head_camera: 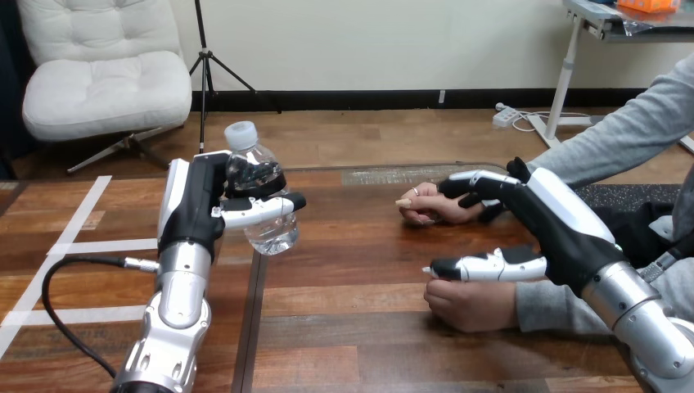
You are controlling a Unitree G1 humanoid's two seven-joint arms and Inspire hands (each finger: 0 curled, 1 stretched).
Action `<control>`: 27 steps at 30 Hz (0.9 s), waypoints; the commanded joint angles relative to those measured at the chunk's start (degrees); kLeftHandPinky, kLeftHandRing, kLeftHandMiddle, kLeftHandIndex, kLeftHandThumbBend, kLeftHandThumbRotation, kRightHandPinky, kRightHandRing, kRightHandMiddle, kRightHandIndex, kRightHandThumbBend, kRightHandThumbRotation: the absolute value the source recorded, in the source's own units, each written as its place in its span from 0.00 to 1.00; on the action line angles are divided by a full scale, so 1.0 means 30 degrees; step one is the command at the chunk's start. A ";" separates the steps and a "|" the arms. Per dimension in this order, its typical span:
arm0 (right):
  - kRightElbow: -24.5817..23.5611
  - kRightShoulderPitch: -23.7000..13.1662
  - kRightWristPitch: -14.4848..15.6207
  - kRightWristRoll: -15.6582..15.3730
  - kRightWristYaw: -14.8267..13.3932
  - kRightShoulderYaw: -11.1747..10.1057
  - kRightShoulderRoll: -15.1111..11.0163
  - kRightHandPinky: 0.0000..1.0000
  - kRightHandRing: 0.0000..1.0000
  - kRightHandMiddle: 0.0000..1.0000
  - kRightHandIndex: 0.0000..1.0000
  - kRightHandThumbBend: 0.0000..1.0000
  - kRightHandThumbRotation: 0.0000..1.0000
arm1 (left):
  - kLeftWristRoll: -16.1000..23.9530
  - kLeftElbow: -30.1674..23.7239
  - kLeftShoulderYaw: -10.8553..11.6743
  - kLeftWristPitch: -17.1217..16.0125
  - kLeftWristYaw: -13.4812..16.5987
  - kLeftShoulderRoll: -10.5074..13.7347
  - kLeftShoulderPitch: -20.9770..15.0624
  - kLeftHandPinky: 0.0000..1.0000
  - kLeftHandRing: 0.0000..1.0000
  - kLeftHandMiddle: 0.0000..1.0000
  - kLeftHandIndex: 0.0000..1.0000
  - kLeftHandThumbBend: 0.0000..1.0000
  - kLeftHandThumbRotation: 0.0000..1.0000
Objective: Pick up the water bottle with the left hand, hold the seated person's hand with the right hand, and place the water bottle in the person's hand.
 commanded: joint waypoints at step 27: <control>0.3404 -0.3426 -0.1169 -0.3050 -0.1612 0.1917 -0.2490 0.67 0.76 0.78 0.79 1.00 0.49 | 0.0012 -0.1401 0.0158 -0.0290 -0.0068 0.0327 -0.0787 0.28 0.34 0.38 0.38 0.81 0.00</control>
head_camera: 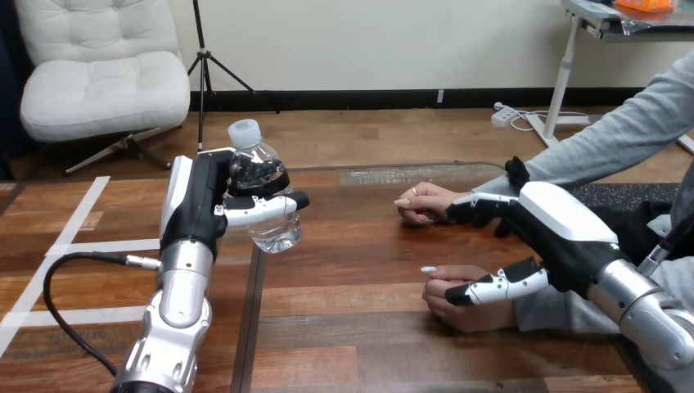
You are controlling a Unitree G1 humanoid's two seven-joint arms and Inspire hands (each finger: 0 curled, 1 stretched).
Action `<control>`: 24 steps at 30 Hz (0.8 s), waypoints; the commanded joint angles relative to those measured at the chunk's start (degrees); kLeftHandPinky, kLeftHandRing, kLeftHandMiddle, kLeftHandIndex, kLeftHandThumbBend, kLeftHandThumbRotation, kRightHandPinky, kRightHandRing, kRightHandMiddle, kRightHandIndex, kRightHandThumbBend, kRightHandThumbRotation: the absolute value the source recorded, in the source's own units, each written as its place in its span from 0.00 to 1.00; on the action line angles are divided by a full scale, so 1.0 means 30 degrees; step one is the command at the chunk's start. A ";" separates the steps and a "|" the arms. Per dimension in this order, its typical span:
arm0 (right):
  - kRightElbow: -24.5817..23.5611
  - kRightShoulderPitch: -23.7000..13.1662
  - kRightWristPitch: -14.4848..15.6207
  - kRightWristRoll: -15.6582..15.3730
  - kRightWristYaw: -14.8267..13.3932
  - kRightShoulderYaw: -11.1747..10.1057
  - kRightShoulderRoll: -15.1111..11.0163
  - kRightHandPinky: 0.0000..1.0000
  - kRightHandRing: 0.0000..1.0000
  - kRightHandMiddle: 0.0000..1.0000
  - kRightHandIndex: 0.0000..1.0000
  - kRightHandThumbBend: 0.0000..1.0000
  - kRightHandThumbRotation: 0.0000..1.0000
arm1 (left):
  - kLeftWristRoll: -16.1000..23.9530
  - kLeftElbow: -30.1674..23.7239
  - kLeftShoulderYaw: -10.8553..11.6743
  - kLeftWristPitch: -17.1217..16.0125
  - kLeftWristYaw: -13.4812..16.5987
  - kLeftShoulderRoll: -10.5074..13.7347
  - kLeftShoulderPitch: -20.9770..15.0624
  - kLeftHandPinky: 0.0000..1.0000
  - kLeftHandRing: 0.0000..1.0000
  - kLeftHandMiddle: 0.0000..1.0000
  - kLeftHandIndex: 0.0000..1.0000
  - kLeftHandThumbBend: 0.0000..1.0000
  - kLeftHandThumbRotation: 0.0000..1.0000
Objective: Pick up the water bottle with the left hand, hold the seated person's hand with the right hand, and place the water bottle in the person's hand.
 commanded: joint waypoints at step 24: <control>0.2566 -0.2320 -0.0291 -0.0443 -0.1184 0.0861 -0.1066 0.68 0.77 0.78 0.79 1.00 0.52 | -0.0020 -0.1110 0.0236 -0.0753 0.0025 0.0505 -0.0815 0.28 0.34 0.38 0.38 0.80 0.00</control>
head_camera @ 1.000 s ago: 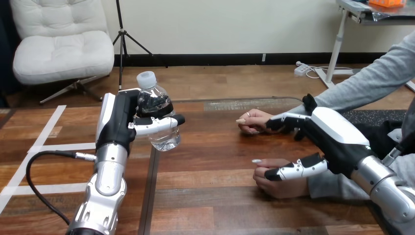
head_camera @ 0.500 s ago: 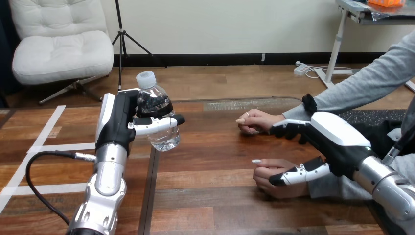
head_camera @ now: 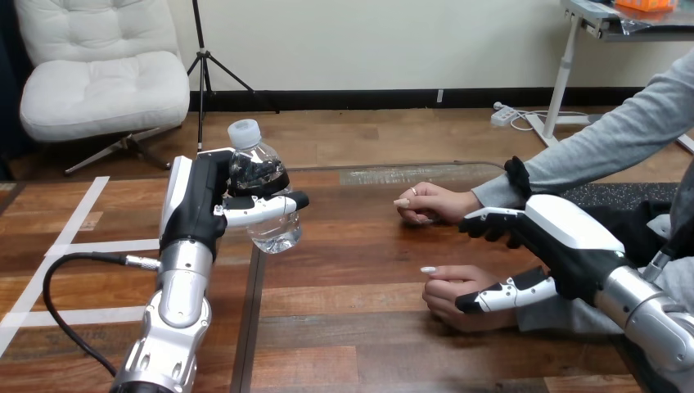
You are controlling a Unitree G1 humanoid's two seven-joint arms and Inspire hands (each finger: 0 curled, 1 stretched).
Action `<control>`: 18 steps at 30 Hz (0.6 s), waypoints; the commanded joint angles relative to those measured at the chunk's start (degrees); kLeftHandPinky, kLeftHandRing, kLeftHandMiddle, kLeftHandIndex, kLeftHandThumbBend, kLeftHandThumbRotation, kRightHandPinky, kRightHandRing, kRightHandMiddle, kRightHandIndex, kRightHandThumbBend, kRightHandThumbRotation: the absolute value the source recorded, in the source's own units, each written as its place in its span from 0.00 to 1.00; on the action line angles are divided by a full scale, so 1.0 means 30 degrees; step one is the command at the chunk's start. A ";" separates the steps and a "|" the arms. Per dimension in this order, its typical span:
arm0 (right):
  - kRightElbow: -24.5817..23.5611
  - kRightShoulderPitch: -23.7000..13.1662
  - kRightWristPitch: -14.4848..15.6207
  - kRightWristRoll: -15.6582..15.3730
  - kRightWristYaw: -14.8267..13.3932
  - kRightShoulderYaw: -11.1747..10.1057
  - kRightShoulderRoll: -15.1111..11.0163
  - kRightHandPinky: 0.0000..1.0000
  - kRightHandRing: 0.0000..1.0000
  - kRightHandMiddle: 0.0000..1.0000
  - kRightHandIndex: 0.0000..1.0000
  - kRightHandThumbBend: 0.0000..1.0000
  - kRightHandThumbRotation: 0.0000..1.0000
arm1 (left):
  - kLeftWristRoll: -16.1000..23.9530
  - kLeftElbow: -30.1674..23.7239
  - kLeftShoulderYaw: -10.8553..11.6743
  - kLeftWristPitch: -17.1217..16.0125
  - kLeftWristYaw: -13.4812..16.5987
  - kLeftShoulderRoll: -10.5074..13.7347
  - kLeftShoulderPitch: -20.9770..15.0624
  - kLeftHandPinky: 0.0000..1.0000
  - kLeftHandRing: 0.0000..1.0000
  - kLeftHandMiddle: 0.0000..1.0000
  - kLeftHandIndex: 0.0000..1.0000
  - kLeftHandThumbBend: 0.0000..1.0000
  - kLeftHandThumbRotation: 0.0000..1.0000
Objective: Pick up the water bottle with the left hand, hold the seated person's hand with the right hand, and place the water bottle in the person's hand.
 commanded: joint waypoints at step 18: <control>0.1606 -0.2177 -0.0306 -0.0183 -0.0898 0.0461 -0.0804 0.67 0.77 0.78 0.79 1.00 0.54 | -0.0057 -0.1131 0.0310 -0.0623 0.0006 0.0525 -0.0829 0.26 0.32 0.36 0.38 0.80 0.00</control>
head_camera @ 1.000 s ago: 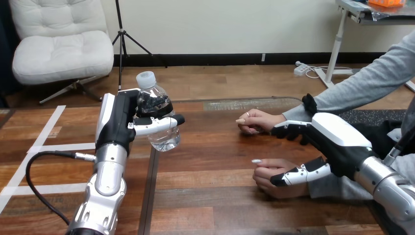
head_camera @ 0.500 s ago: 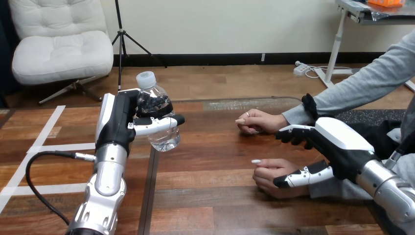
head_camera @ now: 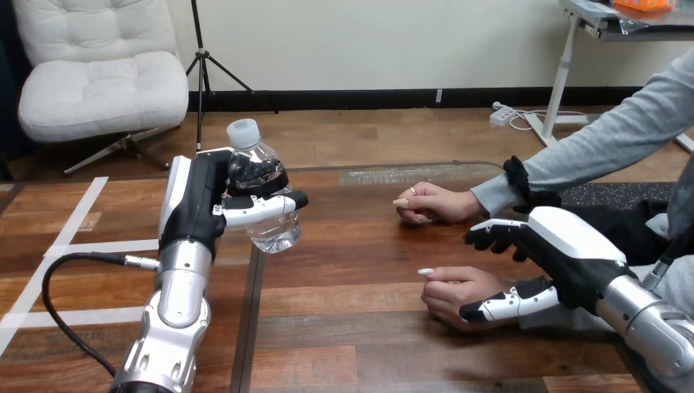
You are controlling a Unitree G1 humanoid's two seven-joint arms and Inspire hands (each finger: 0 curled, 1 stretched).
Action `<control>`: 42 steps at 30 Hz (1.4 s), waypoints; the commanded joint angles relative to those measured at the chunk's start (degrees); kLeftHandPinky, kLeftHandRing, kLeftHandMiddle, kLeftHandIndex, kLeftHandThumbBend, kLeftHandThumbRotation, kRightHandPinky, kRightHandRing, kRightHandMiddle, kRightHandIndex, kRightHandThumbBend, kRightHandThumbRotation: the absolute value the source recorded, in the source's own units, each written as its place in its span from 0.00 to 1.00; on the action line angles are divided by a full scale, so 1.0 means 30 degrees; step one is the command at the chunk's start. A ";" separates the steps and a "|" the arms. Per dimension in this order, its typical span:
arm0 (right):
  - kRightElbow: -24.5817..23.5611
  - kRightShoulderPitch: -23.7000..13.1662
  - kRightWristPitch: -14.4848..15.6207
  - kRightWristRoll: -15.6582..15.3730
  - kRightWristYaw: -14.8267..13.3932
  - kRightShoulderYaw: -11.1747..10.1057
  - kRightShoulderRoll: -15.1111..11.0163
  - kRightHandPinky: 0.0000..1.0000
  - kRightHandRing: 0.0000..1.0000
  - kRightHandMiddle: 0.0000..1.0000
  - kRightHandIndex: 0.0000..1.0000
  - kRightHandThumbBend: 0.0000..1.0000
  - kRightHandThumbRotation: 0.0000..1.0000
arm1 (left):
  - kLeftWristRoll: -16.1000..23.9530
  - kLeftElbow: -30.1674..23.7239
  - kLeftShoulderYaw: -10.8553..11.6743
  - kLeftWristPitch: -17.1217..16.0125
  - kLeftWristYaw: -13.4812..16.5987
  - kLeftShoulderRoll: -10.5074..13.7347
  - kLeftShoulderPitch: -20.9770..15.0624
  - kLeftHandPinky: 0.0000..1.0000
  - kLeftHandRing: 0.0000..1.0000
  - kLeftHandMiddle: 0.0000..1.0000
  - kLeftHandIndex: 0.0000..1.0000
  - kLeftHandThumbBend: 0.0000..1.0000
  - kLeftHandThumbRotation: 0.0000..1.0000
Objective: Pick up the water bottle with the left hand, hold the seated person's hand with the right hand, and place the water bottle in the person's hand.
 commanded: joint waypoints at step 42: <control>0.0768 -0.1950 0.1092 0.0408 0.0462 0.0301 -0.1255 0.68 0.79 0.81 0.81 1.00 0.44 | -0.0162 -0.1078 0.0388 -0.0865 -0.0175 0.0597 -0.0812 0.27 0.33 0.37 0.38 0.79 0.00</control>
